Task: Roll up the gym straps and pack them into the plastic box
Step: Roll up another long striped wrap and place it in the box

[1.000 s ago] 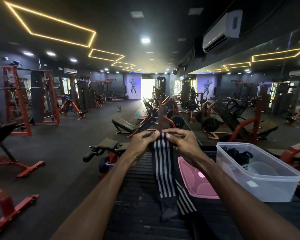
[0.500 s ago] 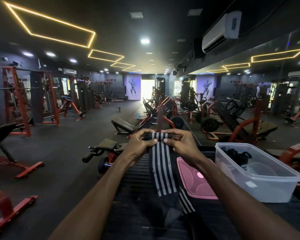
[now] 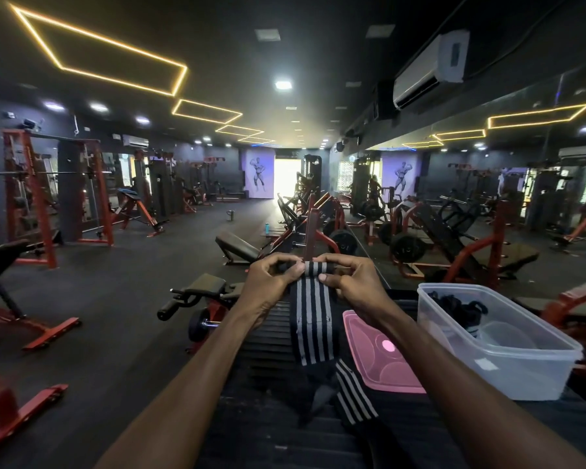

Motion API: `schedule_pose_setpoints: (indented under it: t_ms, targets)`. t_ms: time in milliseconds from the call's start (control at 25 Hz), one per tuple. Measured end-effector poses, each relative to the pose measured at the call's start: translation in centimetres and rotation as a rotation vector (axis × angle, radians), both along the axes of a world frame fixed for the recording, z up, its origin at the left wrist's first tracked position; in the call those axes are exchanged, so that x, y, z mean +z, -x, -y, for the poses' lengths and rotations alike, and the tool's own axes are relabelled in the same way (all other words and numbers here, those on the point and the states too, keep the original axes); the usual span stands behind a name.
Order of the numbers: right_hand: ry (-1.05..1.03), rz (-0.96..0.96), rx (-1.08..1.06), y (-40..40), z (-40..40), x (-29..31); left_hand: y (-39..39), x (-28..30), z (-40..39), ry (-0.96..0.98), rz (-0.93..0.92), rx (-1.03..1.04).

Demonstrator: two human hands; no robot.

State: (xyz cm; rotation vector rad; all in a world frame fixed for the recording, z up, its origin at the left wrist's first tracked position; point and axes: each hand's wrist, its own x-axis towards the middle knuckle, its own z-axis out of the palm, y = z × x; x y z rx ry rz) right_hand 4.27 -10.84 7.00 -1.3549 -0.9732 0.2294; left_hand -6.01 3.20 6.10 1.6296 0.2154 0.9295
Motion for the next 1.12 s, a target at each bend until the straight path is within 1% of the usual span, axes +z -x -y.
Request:
schedule_pose_setpoints:
  t_ms: [120,160,240,280,400,440,520,560,640,680,720,800,840,880,960,1040,1120]
  targets:
    - [0.038,-0.128,0.057,-0.2,0.0,0.1,0.0,0.2,-0.1,-0.025,0.006,0.04]
    - [0.061,-0.143,0.073,-0.1,0.0,0.2,0.0,0.2,-0.1,-0.025,0.007,0.049]
    - [0.07,-0.098,0.035,0.0,-0.2,0.2,0.0,0.2,-0.2,-0.007,0.004,0.042]
    - [0.048,-0.076,0.011,0.0,-0.3,0.2,-0.1,0.2,-0.2,0.047,0.012,0.007]
    - [0.024,-0.043,-0.008,0.2,-0.3,0.5,-0.2,0.0,0.0,0.359,0.039,-0.175]
    - [0.043,-0.016,-0.021,0.3,-0.3,0.5,-0.1,0.1,0.0,0.367,0.004,-0.171]
    - [0.067,-0.01,-0.028,0.5,-0.2,0.6,0.3,0.3,0.0,0.212,-0.073,-0.058]
    - [0.07,-0.053,-0.017,0.6,-0.2,0.6,0.6,0.4,0.0,0.133,-0.083,0.004]
    - [0.073,-0.134,0.003,0.6,-0.4,0.5,0.7,0.4,0.0,0.05,-0.061,0.052]
    - [0.067,-0.122,-0.015,0.7,-0.4,0.5,0.7,0.4,0.0,0.038,-0.062,0.046]
    - [0.058,-0.086,-0.046,0.7,-0.4,0.7,0.5,0.3,0.0,0.058,-0.059,0.022]
    - [0.03,-0.024,-0.078,0.8,-0.4,0.9,0.3,0.1,0.2,0.207,-0.068,-0.083]
    - [0.025,-0.017,-0.079,0.9,-0.3,0.9,0.3,0.0,0.3,0.288,-0.08,-0.141]
    - [0.025,-0.023,-0.072,1.0,-0.3,0.9,0.2,-0.2,0.4,0.319,-0.093,-0.167]
    - [0.036,-0.072,-0.048,0.9,-0.4,0.7,0.3,-0.3,0.6,0.268,-0.1,-0.125]
    - [0.037,-0.163,0.011,0.8,-0.5,0.3,0.6,-0.3,0.7,0.221,-0.06,-0.084]
    - [0.056,-0.204,0.04,0.7,-0.5,-0.1,0.9,-0.1,0.7,0.19,-0.043,-0.093]
